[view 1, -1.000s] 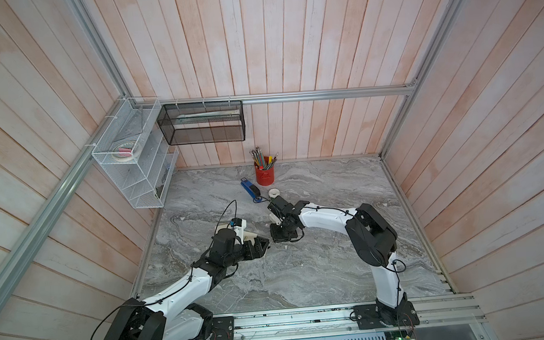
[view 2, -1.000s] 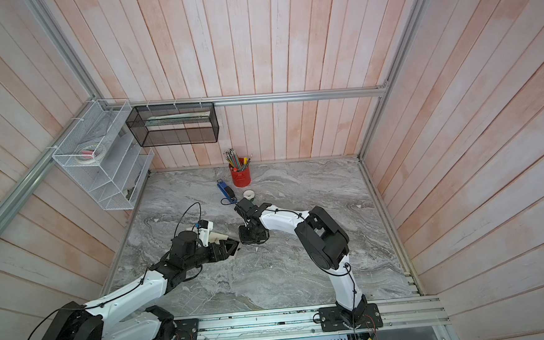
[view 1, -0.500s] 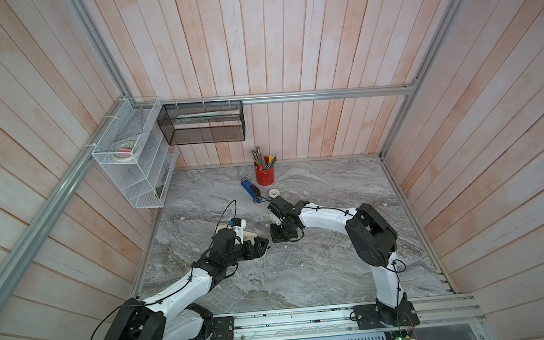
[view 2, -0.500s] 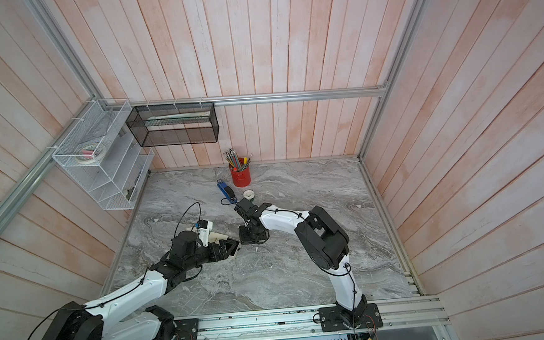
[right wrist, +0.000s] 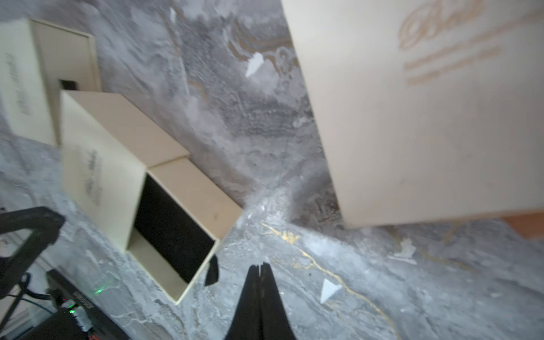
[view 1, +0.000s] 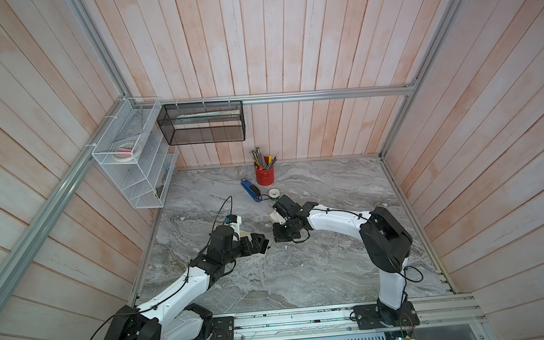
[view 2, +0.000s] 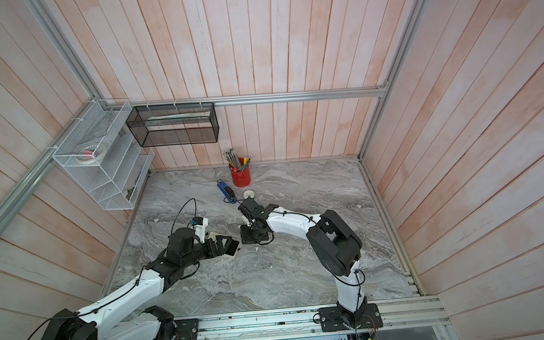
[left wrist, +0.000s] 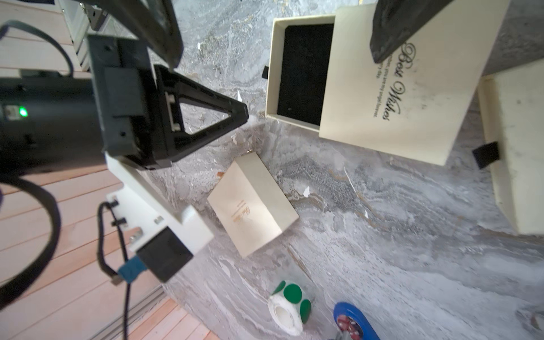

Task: Place the earrings into the drawer-style jewelry box
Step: Pick up the earring from the center of the board, then insert the earring into the inner lining.

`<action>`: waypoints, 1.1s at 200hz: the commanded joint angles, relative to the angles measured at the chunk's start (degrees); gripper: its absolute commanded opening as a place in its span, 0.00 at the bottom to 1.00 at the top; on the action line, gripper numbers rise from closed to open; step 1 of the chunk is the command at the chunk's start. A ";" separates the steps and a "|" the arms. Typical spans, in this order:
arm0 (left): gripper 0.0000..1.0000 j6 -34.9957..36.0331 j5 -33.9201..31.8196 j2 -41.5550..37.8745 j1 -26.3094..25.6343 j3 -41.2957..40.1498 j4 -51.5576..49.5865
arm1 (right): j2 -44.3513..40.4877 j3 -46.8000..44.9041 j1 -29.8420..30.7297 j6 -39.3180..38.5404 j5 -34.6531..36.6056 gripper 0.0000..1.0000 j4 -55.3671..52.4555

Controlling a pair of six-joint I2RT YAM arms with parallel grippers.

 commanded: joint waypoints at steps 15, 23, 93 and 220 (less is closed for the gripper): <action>1.00 1.44 2.90 0.12 3.11 1.84 -0.38 | -3.78 -4.32 -0.59 2.71 -7.78 0.00 13.08; 1.00 1.50 3.13 0.57 3.37 1.91 -0.21 | -3.89 -4.60 -0.62 2.80 -9.57 0.00 15.03; 0.96 -2.33 8.55 3.96 6.00 -0.90 7.36 | 1.64 -3.00 -0.18 3.86 -17.50 0.00 20.07; 0.93 -3.78 16.25 8.02 7.44 -4.98 16.59 | 6.94 0.25 0.04 5.62 -17.84 0.00 20.34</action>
